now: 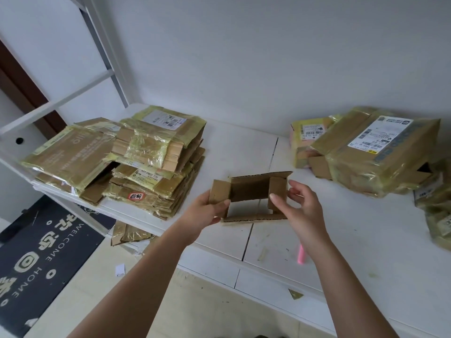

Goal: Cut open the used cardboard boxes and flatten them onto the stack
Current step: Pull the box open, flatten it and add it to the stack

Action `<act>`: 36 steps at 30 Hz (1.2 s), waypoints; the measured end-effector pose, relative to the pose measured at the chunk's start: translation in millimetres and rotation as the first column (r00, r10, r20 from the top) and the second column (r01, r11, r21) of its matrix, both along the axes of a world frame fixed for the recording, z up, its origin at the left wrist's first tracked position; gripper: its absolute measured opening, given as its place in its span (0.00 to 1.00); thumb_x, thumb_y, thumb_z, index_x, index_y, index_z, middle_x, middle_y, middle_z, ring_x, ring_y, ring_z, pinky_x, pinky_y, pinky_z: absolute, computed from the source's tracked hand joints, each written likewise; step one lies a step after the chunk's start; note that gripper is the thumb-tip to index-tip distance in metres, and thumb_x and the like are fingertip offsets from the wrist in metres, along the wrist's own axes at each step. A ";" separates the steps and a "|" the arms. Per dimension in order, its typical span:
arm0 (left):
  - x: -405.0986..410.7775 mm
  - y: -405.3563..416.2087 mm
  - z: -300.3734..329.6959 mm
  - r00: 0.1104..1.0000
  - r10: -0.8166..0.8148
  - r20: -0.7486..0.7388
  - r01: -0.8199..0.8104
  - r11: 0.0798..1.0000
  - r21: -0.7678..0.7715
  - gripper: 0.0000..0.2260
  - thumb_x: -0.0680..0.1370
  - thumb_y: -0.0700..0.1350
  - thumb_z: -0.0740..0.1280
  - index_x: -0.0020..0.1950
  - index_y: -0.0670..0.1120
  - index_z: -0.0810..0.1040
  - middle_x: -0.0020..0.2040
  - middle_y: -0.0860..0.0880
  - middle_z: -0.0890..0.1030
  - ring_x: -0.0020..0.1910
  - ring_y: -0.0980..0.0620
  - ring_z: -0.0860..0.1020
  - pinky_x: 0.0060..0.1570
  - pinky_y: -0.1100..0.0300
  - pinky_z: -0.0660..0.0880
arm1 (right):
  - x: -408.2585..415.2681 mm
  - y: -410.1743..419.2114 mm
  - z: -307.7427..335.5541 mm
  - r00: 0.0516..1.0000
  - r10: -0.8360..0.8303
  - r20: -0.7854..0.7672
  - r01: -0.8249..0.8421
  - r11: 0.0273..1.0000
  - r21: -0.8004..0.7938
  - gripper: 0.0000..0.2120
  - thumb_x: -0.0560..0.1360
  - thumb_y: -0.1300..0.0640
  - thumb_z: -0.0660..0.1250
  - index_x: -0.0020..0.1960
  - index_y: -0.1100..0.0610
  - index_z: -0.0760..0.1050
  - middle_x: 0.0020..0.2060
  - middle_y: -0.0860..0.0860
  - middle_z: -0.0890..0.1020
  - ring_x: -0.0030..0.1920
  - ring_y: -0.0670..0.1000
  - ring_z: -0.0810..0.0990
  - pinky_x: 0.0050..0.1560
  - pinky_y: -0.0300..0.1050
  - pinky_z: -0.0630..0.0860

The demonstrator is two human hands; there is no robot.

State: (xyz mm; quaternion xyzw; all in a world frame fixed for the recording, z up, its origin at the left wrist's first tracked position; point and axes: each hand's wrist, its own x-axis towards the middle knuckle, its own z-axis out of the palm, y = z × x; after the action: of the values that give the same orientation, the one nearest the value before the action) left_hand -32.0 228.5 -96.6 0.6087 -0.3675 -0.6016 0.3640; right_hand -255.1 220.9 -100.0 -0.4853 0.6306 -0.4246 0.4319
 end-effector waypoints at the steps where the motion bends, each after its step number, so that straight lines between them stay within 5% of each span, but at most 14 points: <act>1: -0.4 0.8 -0.6 1.000 -0.016 0.002 0.016 1.000 -0.011 0.10 0.79 0.41 0.67 0.58 0.52 0.75 0.54 0.49 0.80 0.53 0.52 0.78 0.51 0.61 0.76 | 0.7 -2.2 1.3 0.999 -0.012 -0.041 0.012 1.000 0.009 0.26 0.68 0.46 0.78 0.61 0.39 0.70 0.61 0.45 0.73 0.59 0.39 0.74 0.52 0.35 0.71; 5: -1.8 1.7 1.5 0.998 -0.064 0.020 0.065 0.996 -0.061 0.07 0.81 0.42 0.65 0.56 0.53 0.75 0.54 0.48 0.80 0.54 0.50 0.77 0.54 0.60 0.75 | 5.8 -10.1 5.3 0.985 -0.036 -0.168 0.039 0.999 0.016 0.37 0.66 0.51 0.81 0.70 0.49 0.67 0.62 0.50 0.73 0.58 0.48 0.75 0.58 0.46 0.75; 9: 3.2 -6.4 10.3 0.971 0.089 -0.224 -0.109 0.991 -0.077 0.13 0.82 0.37 0.59 0.62 0.50 0.75 0.54 0.47 0.80 0.55 0.48 0.78 0.61 0.51 0.74 | 2.5 -11.2 11.7 0.970 0.074 -0.233 -0.106 0.986 -0.126 0.28 0.72 0.64 0.71 0.70 0.51 0.70 0.58 0.47 0.74 0.58 0.43 0.74 0.52 0.27 0.69; 12: 20.3 -14.1 17.0 0.845 0.232 -0.482 -0.260 0.966 0.009 0.14 0.76 0.39 0.54 0.54 0.43 0.77 0.45 0.43 0.81 0.44 0.45 0.79 0.48 0.51 0.75 | -8.6 -9.8 14.7 0.916 0.204 -0.345 -0.305 0.912 -0.273 0.29 0.70 0.75 0.62 0.64 0.51 0.78 0.56 0.40 0.78 0.59 0.36 0.75 0.59 0.25 0.68; 14: 29.4 -15.3 8.5 0.894 0.293 -0.339 -0.281 0.956 0.084 0.12 0.77 0.44 0.56 0.52 0.40 0.75 0.44 0.40 0.81 0.42 0.44 0.78 0.46 0.51 0.75 | -12.0 -7.0 6.8 0.838 0.323 -0.441 -0.446 0.870 -0.210 0.33 0.67 0.78 0.58 0.60 0.51 0.82 0.58 0.39 0.78 0.60 0.37 0.75 0.62 0.24 0.64; 16: 30.7 -10.3 -12.9 0.981 0.162 0.106 -0.173 0.979 0.107 0.08 0.78 0.43 0.65 0.52 0.39 0.75 0.49 0.37 0.81 0.47 0.43 0.79 0.49 0.50 0.78 | -10.1 -0.9 -11.0 0.724 0.472 -0.503 -0.538 0.843 0.015 0.32 0.68 0.78 0.57 0.59 0.50 0.82 0.61 0.40 0.78 0.62 0.38 0.73 0.64 0.23 0.61; 18: 26.5 0.5 -40.8 0.881 0.012 0.473 -0.084 0.988 0.132 0.09 0.74 0.38 0.72 0.50 0.41 0.74 0.49 0.41 0.80 0.49 0.43 0.80 0.49 0.49 0.81 | -5.5 7.1 -36.4 0.627 0.613 -0.481 -0.566 0.782 0.261 0.30 0.71 0.76 0.57 0.58 0.50 0.83 0.64 0.42 0.76 0.65 0.42 0.72 0.69 0.32 0.63; 20: 21.3 10.1 -63.2 0.797 -0.007 0.604 -0.081 0.990 0.118 0.10 0.73 0.38 0.72 0.48 0.43 0.72 0.47 0.45 0.77 0.45 0.48 0.77 0.41 0.52 0.79 | 0.6 11.4 -55.0 0.593 0.661 -0.460 -0.535 0.750 0.389 0.27 0.72 0.72 0.57 0.58 0.48 0.82 0.65 0.42 0.76 0.65 0.45 0.74 0.68 0.41 0.69; 23: 15.7 10.8 -79.1 0.733 0.019 0.680 -0.098 0.992 0.077 0.08 0.74 0.39 0.69 0.45 0.45 0.70 0.42 0.49 0.75 0.37 0.56 0.71 0.30 0.62 0.68 | 10.6 5.7 -64.2 0.637 0.479 -0.604 -0.450 0.867 0.213 0.19 0.77 0.63 0.59 0.63 0.47 0.78 0.64 0.45 0.78 0.58 0.46 0.77 0.56 0.40 0.73; 25: 12.1 6.9 -82.1 0.722 0.012 0.692 -0.097 0.992 0.085 0.07 0.74 0.40 0.69 0.46 0.45 0.70 0.42 0.49 0.74 0.36 0.57 0.71 0.29 0.63 0.67 | 21.6 3.8 -78.5 0.588 0.437 -0.680 -0.507 0.855 0.111 0.20 0.82 0.54 0.58 0.74 0.49 0.67 0.74 0.46 0.66 0.73 0.49 0.66 0.68 0.45 0.68; 28: 9.1 4.3 -83.3 0.743 0.029 0.669 -0.125 0.988 0.096 0.10 0.75 0.39 0.67 0.56 0.43 0.75 0.47 0.49 0.75 0.37 0.58 0.71 0.29 0.64 0.68 | 38.6 11.1 -107.2 0.305 0.515 -0.801 -0.519 0.795 0.314 0.31 0.83 0.39 0.42 0.80 0.50 0.37 0.78 0.47 0.34 0.79 0.51 0.35 0.78 0.57 0.41; 30: 9.3 4.2 -83.1 0.759 0.033 0.650 -0.126 0.987 0.097 0.16 0.76 0.39 0.66 0.63 0.42 0.75 0.48 0.49 0.75 0.37 0.57 0.73 0.30 0.64 0.70 | 40.1 13.9 -119.9 0.223 0.481 -0.848 -0.485 0.809 0.332 0.30 0.82 0.38 0.37 0.76 0.49 0.28 0.76 0.47 0.29 0.77 0.52 0.29 0.77 0.59 0.36; 33: 5.5 9.2 -78.3 0.799 0.059 0.599 -0.132 0.988 0.079 0.15 0.77 0.40 0.65 0.63 0.46 0.72 0.50 0.47 0.78 0.42 0.50 0.78 0.38 0.55 0.78 | 39.2 14.0 -119.5 0.256 0.524 -0.812 -0.491 0.794 0.358 0.31 0.82 0.37 0.39 0.77 0.48 0.29 0.77 0.46 0.30 0.77 0.51 0.30 0.77 0.59 0.36; 36: 3.2 15.0 -65.2 0.856 0.109 0.505 -0.133 0.991 0.012 0.11 0.78 0.39 0.64 0.59 0.48 0.71 0.44 0.45 0.79 0.37 0.49 0.77 0.34 0.54 0.76 | 35.3 -2.6 -91.2 0.461 0.571 -0.679 -0.510 0.797 0.323 0.28 0.82 0.45 0.55 0.80 0.49 0.52 0.80 0.46 0.46 0.79 0.53 0.46 0.77 0.58 0.49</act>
State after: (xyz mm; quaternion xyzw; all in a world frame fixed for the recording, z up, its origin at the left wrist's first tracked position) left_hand -28.9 243.5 -161.8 0.7746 -0.3965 -0.4064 0.2785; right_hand -219.8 218.4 -191.2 -0.7727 0.5783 -0.0031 0.2617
